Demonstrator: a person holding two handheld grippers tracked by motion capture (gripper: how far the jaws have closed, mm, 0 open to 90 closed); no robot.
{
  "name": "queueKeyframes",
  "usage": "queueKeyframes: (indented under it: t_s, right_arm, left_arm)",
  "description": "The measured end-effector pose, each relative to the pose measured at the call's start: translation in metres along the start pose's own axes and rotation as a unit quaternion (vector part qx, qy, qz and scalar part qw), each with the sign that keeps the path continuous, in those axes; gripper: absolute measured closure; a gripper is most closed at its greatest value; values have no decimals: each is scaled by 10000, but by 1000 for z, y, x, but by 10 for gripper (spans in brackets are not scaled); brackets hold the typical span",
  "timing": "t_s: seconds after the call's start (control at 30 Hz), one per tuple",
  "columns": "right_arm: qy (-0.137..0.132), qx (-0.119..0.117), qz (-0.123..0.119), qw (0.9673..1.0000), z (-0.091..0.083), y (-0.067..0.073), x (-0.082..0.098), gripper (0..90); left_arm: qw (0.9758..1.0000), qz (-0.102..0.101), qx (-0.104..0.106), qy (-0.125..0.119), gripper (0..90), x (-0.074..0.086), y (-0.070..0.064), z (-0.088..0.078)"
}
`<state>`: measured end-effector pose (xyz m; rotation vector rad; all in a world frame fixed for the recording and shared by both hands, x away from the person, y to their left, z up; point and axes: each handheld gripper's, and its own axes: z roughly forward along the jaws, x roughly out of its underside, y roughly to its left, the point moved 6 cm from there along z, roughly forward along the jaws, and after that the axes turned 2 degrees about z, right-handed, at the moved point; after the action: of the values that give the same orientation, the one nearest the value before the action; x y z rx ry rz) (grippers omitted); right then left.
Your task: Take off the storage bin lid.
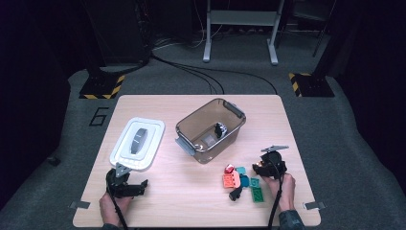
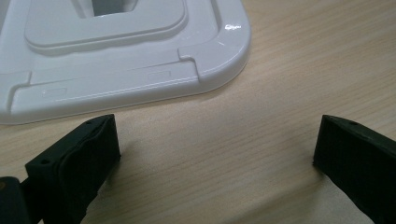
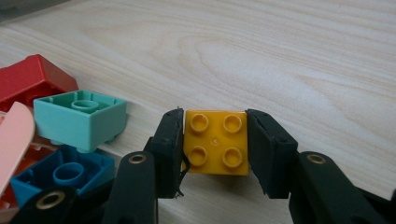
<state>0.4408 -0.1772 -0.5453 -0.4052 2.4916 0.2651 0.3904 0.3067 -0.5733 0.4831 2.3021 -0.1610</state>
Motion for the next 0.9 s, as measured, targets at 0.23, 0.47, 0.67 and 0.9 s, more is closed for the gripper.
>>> queueKeyframes:
  t_s: [0.23,0.47,0.67,0.9]
  right_arm:
    - [-6,-25,7,10000,3,-1,3,580]
    - [-77,-97,72,9999,3,-4,0,588]
    - [-137,-130,90,9998,1,-3,-6,588]
    - [-281,-175,39,9994,-3,-3,-19,589]
  left_arm:
    - [10000,-1,2,0,1,0,0,0]
    - [10000,-2,0,0,0,0,0,0]
    - [10000,-1,0,0,0,0,0,0]
    - [10000,3,-1,-1,0,0,0,0]
